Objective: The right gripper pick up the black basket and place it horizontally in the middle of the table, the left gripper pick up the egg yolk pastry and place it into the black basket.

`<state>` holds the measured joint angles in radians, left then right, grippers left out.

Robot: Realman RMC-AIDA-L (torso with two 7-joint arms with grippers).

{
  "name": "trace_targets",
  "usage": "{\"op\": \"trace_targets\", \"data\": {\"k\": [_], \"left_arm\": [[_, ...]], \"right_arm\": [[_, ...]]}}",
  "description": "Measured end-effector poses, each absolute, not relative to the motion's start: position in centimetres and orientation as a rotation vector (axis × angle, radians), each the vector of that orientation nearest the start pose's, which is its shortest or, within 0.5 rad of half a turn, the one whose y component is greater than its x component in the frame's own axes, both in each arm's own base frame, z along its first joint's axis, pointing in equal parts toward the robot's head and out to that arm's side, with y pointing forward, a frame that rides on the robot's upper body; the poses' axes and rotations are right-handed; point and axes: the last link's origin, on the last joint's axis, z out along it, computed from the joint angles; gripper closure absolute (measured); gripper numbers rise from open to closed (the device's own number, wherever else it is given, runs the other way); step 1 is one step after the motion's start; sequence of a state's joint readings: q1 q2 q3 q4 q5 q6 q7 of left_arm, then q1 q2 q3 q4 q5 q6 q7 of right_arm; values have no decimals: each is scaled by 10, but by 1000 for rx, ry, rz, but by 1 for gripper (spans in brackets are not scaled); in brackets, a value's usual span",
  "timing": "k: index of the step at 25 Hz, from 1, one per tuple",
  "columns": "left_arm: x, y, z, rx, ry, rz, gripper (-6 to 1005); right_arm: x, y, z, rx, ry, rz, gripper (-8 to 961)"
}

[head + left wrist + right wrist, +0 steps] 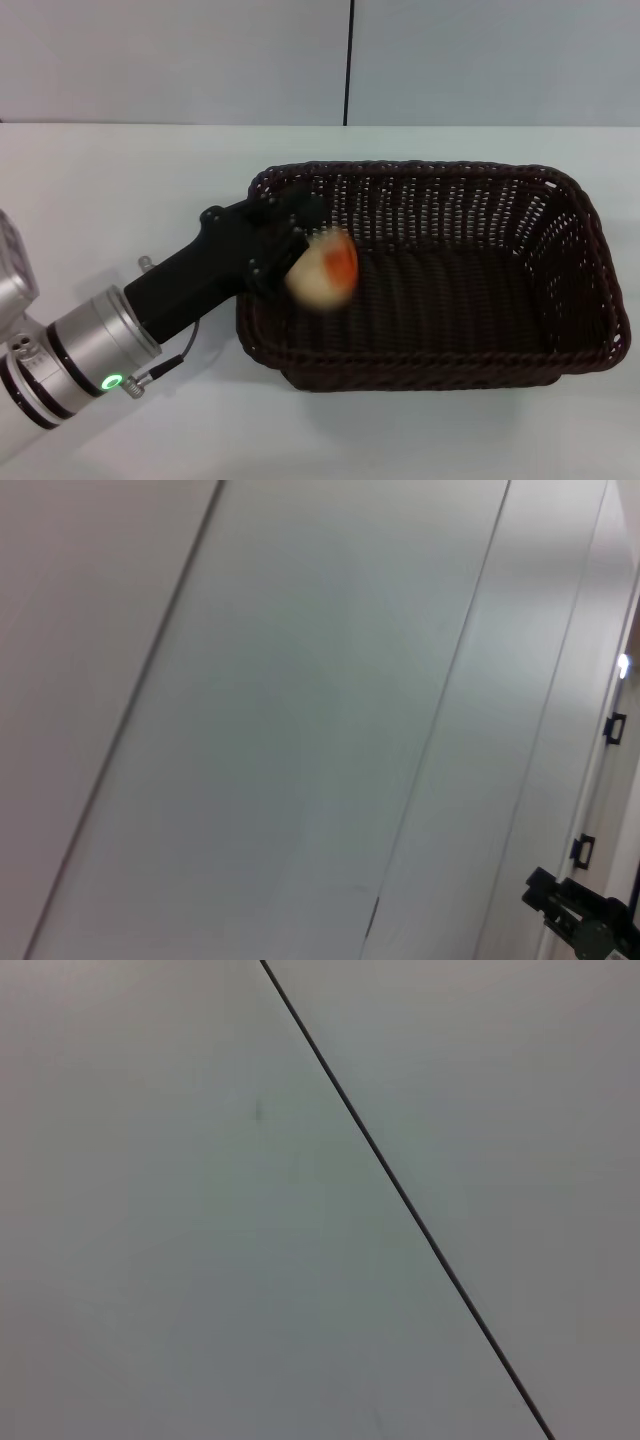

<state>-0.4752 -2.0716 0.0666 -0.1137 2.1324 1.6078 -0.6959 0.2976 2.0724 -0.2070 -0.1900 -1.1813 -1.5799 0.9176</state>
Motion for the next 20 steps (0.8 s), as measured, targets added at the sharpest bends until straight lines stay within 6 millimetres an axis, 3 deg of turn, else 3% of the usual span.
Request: {"op": "trace_targets", "data": {"k": [6, 10, 13, 14, 16, 20], "left_arm": [[-251, 260, -70, -2290, -610, -1330, 694], [-260, 255, -57, -2180, -550, -1346, 588], [-276, 247, -33, -1974, -479, -1347, 510], [-276, 247, -33, -1974, -479, -1347, 485], [-299, 236, -3, -1726, -464, -1323, 433], [-319, 223, 20, -1534, -437, -1262, 370]], "right_arm": [[365, 268, 78, -1330, 702, 1245, 588], [367, 269, 79, -1327, 704, 1228, 589], [371, 268, 83, -1301, 686, 1200, 589], [372, 267, 86, -1289, 672, 1186, 589], [378, 262, 96, -1248, 639, 1151, 590], [385, 257, 106, -1188, 609, 1113, 590]]}}
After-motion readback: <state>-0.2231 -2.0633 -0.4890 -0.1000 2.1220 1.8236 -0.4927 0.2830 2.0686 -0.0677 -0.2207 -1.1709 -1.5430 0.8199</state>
